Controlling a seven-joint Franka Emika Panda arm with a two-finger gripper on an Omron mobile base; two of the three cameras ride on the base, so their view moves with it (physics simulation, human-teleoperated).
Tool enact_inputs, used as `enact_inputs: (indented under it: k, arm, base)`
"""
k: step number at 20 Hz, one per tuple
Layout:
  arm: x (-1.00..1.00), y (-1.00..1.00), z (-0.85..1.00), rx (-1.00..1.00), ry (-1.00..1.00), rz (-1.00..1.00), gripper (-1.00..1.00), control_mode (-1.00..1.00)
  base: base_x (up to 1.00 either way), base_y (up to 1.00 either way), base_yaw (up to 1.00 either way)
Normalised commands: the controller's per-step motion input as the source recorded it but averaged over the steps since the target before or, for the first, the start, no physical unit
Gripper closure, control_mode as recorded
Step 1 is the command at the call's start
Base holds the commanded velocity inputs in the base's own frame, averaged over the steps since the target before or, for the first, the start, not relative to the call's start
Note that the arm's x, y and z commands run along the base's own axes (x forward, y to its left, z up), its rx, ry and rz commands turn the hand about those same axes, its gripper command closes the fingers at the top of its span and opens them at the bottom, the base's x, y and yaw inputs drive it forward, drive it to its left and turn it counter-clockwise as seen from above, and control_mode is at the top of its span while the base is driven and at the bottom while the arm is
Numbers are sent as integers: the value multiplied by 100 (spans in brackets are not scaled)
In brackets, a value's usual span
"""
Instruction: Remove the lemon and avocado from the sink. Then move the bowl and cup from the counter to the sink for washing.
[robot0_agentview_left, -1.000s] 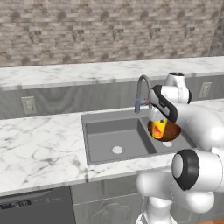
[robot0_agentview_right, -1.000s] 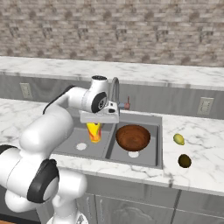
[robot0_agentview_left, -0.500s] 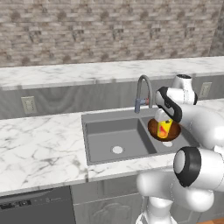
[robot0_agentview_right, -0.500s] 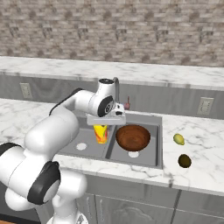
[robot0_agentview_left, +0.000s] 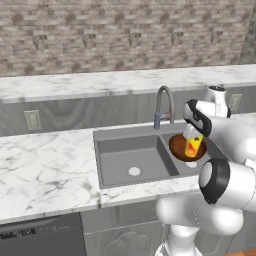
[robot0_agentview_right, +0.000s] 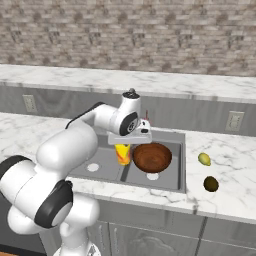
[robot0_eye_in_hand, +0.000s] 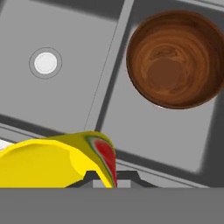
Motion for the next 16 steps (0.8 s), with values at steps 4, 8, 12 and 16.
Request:
enact_inputs:
  k: [4, 8, 12, 16]
  arm:
    - [13, -19, -6, 4, -4, 1, 100, -100]
    - [14, -13, -10, 8, -3, 0, 100, -100]
    - [10, -7, -11, 8, -5, 0, 100, -100]
    - [6, -5, -13, 2, -6, 0, 100, -100]
  base:
    - [0, 0, 0]
    - [0, 0, 0]
    - [0, 0, 0]
    - [0, 0, 0]
